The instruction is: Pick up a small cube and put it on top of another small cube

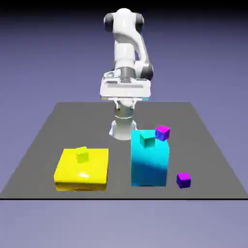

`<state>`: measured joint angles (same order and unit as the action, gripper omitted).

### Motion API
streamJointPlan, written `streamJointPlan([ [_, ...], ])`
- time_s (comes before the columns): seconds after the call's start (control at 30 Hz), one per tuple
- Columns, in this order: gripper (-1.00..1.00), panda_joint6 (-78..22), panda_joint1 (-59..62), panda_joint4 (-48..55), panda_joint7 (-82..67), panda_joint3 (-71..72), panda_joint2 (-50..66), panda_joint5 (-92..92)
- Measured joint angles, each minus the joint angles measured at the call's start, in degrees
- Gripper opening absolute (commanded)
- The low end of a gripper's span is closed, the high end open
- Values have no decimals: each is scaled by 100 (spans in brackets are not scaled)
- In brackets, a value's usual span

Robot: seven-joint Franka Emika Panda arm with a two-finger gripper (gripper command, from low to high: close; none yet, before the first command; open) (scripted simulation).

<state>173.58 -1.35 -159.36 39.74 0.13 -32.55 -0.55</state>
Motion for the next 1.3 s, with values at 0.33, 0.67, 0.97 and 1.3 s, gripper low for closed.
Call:
streamJointPlan([
  [0.33,0,-1662,-720,1554,-1193,615,2076,1284],
  [0.67,0,-3324,-1442,3107,-2385,1230,4153,2568],
  [0.97,0,-4771,-1996,4277,-3071,1769,6022,3814],
  [1.3,-100,-4590,-1994,4229,-2724,1652,6466,4181],
])
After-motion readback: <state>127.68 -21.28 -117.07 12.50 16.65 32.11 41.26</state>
